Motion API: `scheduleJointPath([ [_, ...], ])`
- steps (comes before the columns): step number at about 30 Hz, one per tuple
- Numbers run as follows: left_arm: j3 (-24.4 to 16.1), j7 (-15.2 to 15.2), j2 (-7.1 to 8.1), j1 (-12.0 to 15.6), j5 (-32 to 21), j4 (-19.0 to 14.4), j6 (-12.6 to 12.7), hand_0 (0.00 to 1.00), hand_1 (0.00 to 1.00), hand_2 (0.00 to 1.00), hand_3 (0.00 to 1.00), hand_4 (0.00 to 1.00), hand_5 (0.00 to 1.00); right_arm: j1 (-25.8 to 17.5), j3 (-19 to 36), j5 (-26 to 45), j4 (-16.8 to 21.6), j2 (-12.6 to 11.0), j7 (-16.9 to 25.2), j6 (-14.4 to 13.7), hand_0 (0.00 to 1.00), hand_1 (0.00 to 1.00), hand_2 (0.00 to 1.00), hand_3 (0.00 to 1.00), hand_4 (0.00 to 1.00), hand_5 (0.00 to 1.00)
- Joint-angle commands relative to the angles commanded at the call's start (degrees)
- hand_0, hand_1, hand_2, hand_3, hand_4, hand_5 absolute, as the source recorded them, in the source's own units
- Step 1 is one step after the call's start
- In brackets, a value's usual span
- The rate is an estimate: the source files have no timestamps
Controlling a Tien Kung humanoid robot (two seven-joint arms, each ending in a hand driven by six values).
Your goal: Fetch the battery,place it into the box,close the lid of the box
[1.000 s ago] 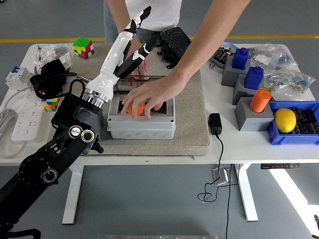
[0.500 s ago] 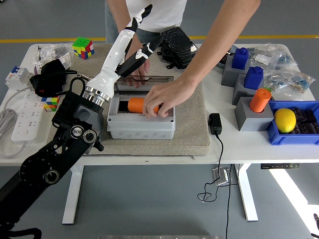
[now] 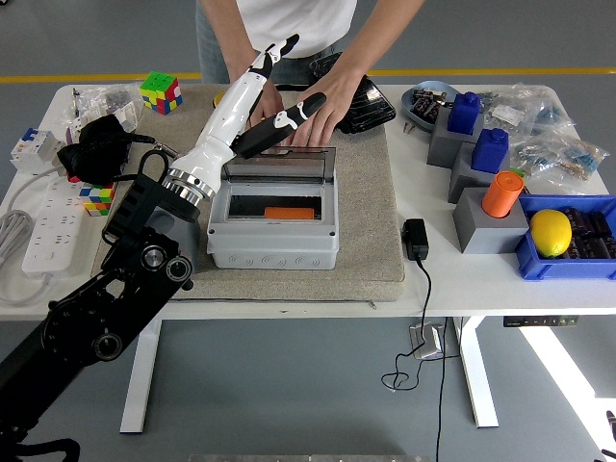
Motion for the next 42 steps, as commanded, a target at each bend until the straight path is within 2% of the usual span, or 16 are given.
scheduleJointPath([
  [6,-0.14,3.1,0.56,0.4,2.28,1.3,-2.52,0.998,0.998,0.971,0.971,0.998,0.998,-0.07,-0.18,0.07,0.0,-0.06,0.02,-0.06,0.818,0.757,0.734,0.793,0.998,0.998],
  [13,-1.24,4.74,1.43,1.02,5.99,3.66,-2.86,0.998,0.998,0.956,0.956,0.998,0.998,-0.23,-0.13,-0.02,0.0,-0.11,-0.1,-0.11,0.818,0.757,0.734,0.792,0.998,0.998],
  [14,-1.49,5.07,1.52,1.21,6.59,4.05,-2.88,0.998,0.923,0.863,0.885,0.998,0.998,-0.25,-0.21,0.08,0.0,-0.12,-0.08,-0.12,0.818,0.757,0.733,0.793,0.998,0.998],
  [19,-2.48,6.47,2.03,1.98,9.03,5.56,-3.65,0.998,0.923,0.863,0.885,0.998,0.998,-0.3,-0.24,0.12,0.0,-0.17,-0.12,-0.16,0.818,0.757,0.733,0.793,0.998,0.998],
  [20,-2.61,6.7,2.2,2.23,9.23,5.7,-3.83,0.998,0.849,0.802,0.837,0.998,0.998,-0.33,-0.22,0.12,0.0,-0.15,-0.12,-0.17,0.819,0.757,0.733,0.793,0.998,0.998],
  [25,-3.19,7.33,2.82,3.15,10.29,5.37,-4.04,0.998,0.849,0.802,0.837,0.998,0.998,-0.42,-0.08,0.07,0.0,-0.1,-0.13,-0.17,0.819,0.757,0.733,0.793,0.998,0.998],
  [26,-3.3,7.35,2.89,3.24,10.33,5.31,-4.02,0.972,0.773,0.751,0.813,0.998,0.998,-0.42,-0.05,0.03,0.0,-0.09,-0.14,-0.16,0.818,0.757,0.734,0.792,0.998,0.998],
  [31,-3.87,7.69,3.0,3.4,11.13,4.73,-3.82,0.972,0.773,0.751,0.813,0.998,0.998,-0.34,-0.03,0.11,0.0,-0.04,-0.13,-0.15,0.818,0.757,0.734,0.792,0.998,0.998],
  [32,-3.9,7.81,3.03,3.41,11.31,4.57,-3.85,0.922,0.742,0.711,0.796,0.998,0.998,-0.31,0.04,0.09,0.0,-0.05,-0.14,-0.16,0.818,0.757,0.733,0.792,0.998,0.998],
  [37,-3.88,8.28,3.24,3.65,11.8,4.17,-4.15,0.922,0.742,0.711,0.796,0.998,0.998,-0.25,0.11,0.17,0.0,-0.08,-0.13,-0.18,0.818,0.757,0.733,0.792,0.998,0.998],
  [38,-3.88,8.35,3.25,3.67,11.88,4.15,-4.21,0.863,0.71,0.687,0.773,0.998,0.998,-0.26,0.15,0.16,0.0,-0.07,-0.14,-0.18,0.818,0.757,0.734,0.792,0.998,0.998],
  [42,-3.98,8.69,3.32,3.71,12.46,3.79,-4.24,0.863,0.71,0.687,0.773,0.998,0.998,-0.21,0.18,0.19,0.0,-0.06,-0.12,-0.15,0.818,0.757,0.734,0.792,0.998,0.998],
])
